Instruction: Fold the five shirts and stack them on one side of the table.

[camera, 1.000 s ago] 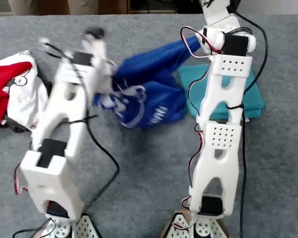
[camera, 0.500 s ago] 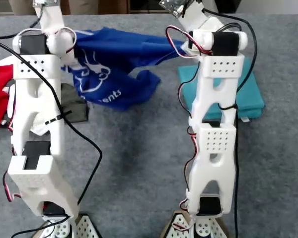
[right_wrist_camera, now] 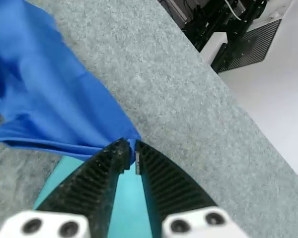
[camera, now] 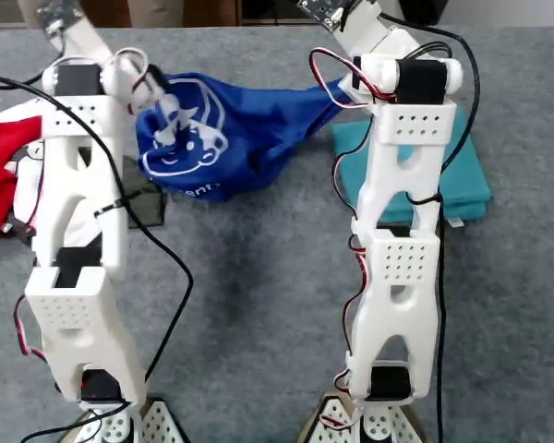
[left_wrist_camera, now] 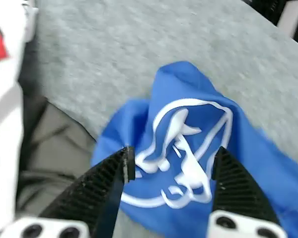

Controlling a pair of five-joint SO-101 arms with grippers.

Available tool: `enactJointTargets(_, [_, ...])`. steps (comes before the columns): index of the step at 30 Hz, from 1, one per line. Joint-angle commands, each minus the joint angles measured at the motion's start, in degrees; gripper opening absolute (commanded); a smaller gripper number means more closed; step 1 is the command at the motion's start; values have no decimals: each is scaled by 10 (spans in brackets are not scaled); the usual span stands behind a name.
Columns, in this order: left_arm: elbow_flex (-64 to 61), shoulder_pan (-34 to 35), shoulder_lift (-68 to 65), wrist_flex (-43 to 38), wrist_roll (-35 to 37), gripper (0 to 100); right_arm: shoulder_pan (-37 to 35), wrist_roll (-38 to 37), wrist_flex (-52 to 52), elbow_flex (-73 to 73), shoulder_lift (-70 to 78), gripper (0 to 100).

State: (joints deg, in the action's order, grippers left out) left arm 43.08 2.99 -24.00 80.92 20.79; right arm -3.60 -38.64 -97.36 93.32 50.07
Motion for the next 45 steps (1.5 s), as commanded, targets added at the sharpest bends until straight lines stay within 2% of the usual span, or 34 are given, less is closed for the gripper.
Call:
enactJointTargets(1, [102,-73,27,99,2,260,1,19,25,21,4,2])
enactJointTargets(4, [129,-129,25,154,-22,260,1,21,26,21,7,2])
enactJointTargets(9, [54,-179,-16,142,-28,260,1,21,32,21,7,2])
enactJointTargets(15, [-41,-225,-112,35,-25,260,7,22,37,21,6,2])
enactJointTargets(19, [-52,-252,-172,-4,-25,260,16,22,43,21,7,2])
enactJointTargets(22, [-52,-246,-218,-59,-16,258,16,22,43,21,7,2])
enactJointTargets(26, [-41,-206,-249,-118,62,219,16,22,43,21,7,2])
enactJointTargets(30, [11,-175,-247,-51,99,219,16,22,43,21,7,2])
enactJointTargets(36, [183,-171,-255,124,99,219,16,22,43,21,7,2])
enactJointTargets(45, [213,-157,-367,80,101,219,15,22,43,20,7,2])
